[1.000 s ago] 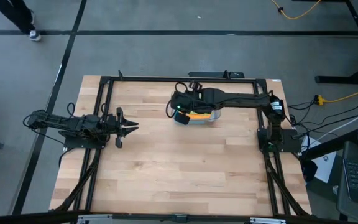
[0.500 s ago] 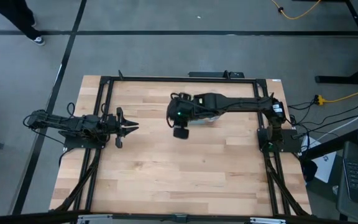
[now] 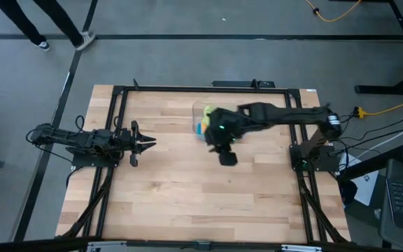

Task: Fold microfiber towels
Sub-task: Return to Home Position

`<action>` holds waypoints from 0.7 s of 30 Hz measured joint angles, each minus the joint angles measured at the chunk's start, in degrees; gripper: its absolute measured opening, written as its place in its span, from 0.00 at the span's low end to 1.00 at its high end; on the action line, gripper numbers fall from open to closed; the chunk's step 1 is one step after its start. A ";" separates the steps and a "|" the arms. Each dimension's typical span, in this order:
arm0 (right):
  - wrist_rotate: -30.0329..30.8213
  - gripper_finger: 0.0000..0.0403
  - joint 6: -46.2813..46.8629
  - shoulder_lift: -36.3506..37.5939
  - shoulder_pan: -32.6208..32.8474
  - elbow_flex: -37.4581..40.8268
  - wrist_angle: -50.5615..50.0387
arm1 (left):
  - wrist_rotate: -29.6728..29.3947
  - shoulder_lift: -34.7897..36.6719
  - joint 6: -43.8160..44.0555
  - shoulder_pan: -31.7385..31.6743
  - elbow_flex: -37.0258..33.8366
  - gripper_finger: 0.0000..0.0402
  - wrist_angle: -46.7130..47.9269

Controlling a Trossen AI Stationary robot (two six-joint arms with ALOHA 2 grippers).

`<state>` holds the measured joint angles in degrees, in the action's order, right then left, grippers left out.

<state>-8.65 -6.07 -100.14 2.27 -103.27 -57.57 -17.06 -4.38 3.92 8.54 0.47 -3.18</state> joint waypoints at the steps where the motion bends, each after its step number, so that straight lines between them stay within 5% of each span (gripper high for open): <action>1: -0.42 0.30 0.55 1.97 0.59 2.39 1.53 | 0.00 0.00 0.00 0.00 0.00 0.17 0.00; 9: -0.51 0.30 12.11 10.93 3.63 13.84 5.96 | -0.02 0.02 0.00 0.00 0.00 0.17 0.00; 21: -0.47 0.30 23.78 11.32 4.09 14.32 7.77 | 0.00 0.01 0.00 0.00 0.00 0.17 0.01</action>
<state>-9.12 17.71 -88.82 6.37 -88.95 -49.80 -17.06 -4.38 3.92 8.54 0.47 -3.17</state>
